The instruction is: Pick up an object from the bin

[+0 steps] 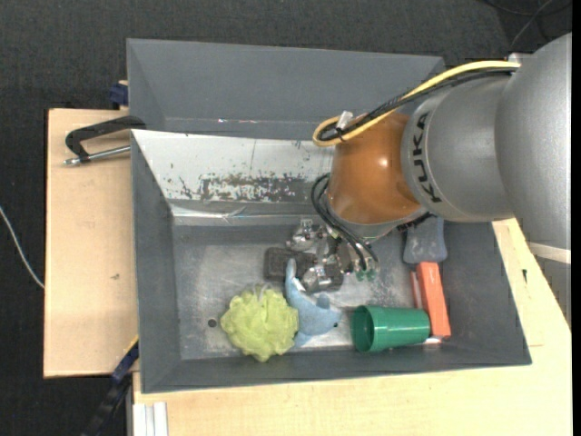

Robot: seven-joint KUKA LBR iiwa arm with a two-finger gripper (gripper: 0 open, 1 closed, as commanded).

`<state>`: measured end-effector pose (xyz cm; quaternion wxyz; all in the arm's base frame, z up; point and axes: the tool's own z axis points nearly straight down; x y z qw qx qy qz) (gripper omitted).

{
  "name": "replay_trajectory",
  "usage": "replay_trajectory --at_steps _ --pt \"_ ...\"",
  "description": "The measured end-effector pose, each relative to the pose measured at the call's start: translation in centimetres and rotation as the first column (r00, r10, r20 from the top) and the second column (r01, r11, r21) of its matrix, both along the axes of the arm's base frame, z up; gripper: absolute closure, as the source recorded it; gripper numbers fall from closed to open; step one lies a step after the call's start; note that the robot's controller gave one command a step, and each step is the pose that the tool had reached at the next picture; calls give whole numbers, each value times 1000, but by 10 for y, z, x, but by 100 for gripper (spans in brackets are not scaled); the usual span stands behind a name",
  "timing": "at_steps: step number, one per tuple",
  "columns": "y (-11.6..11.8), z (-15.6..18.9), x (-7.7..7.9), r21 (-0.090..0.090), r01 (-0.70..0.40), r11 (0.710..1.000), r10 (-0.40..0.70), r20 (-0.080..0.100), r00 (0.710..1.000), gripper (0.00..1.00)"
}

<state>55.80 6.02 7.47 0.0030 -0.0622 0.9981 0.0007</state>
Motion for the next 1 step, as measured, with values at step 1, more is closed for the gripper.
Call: replay_trajectory --at_steps 1 --pt "0 3 -1 0 -1 1000 1 -3 1000 100"
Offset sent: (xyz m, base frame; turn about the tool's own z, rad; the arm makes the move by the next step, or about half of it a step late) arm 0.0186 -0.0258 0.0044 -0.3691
